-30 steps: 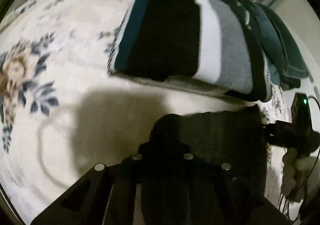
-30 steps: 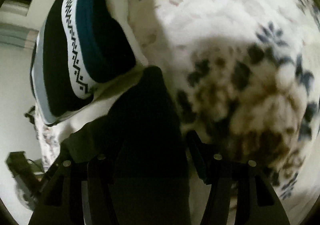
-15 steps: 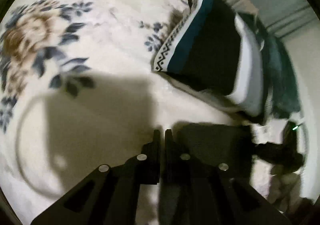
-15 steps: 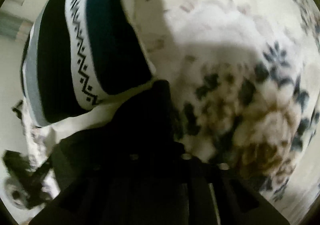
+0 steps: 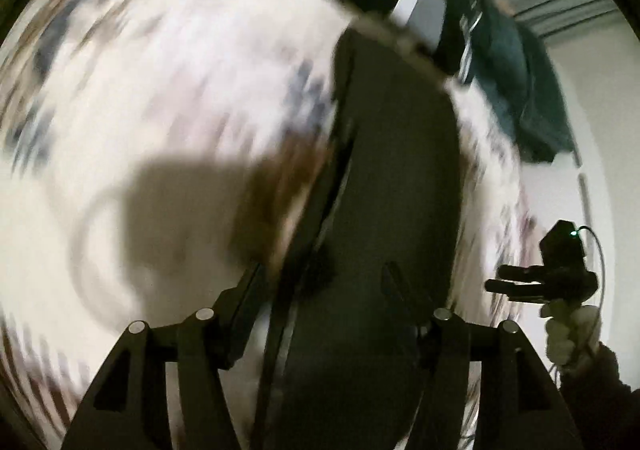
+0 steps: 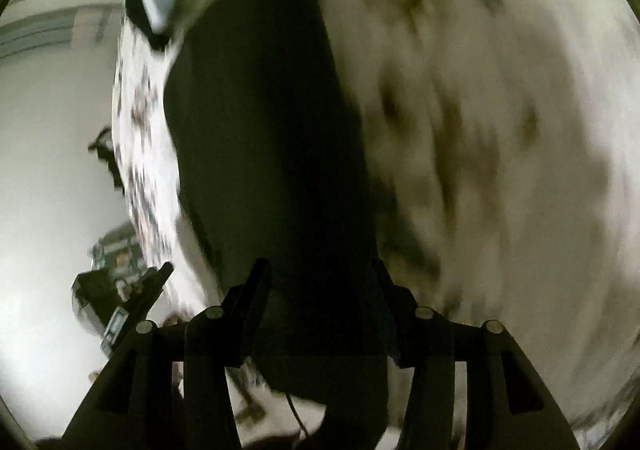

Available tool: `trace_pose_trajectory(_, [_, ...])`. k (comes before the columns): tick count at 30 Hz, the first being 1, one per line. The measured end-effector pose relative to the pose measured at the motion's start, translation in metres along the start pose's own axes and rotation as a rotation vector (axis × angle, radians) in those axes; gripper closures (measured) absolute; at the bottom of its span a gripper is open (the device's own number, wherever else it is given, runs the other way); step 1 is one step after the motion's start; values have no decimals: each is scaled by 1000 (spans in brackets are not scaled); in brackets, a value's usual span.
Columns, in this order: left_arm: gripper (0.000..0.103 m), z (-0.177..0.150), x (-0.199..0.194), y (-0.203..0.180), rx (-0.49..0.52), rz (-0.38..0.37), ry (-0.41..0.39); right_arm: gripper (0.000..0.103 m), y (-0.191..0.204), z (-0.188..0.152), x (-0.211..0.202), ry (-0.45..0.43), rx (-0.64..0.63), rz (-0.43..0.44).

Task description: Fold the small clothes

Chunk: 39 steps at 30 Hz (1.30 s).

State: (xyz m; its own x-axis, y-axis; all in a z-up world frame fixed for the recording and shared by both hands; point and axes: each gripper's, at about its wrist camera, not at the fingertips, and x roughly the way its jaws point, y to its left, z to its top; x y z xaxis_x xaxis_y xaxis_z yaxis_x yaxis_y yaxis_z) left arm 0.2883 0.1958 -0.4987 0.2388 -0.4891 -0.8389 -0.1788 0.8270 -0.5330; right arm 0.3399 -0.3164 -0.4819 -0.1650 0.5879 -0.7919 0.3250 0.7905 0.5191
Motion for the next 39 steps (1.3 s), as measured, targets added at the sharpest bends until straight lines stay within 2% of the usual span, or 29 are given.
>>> trace_pose_trajectory(4, [46, -75, 13, 18, -59, 52, 108, 47, -38, -74, 46, 89, 93, 32])
trace_pose_trajectory(7, [46, -112, 29, 28, -63, 90, 175, 47, -59, -117, 87, 138, 129, 37])
trace_pose_trajectory(10, [46, -136, 34, 32, -68, 88, 189, 47, -68, -152, 135, 189, 161, 69])
trace_pose_trajectory(13, [46, -146, 35, 37, -86, 76, 194, 47, -77, -172, 157, 214, 180, 95])
trace_pose_trajectory(19, [46, -153, 39, 39, -137, 36, 192, 47, -82, -183, 181, 222, 212, 159])
trace_pose_trajectory(24, [48, -161, 20, 32, -144, 110, 113, 47, -72, -177, 175, 203, 214, 146])
trace_pose_trajectory(25, [65, -163, 16, 29, -122, 123, 91, 47, -69, -179, 175, 192, 203, 137])
trace_pose_trajectory(26, [92, -164, 15, 26, -95, 155, 89, 48, -66, -180, 173, 178, 183, 123])
trace_pose_trajectory(28, [93, -168, 10, 25, -59, 164, 74, 64, -60, -181, 174, 161, 133, 70])
trace_pose_trajectory(29, [94, -170, 7, 23, -41, 169, 61, 88, -60, -183, 172, 159, 115, 44])
trace_pose_trajectory(30, [94, -172, 4, 18, -26, 172, 52, 95, -58, -185, 171, 150, 100, 27])
trace_pose_trajectory(32, [95, -178, -4, 12, -19, 166, 29, 97, -52, -188, 166, 129, 65, -18])
trace_pose_trajectory(35, [95, -185, -7, 14, -33, 132, 39, 97, -47, -190, 162, 126, 26, -72])
trace_pose_trajectory(39, [94, -186, -1, 26, -83, 80, 60, 96, -40, -186, 176, 163, 69, -53])
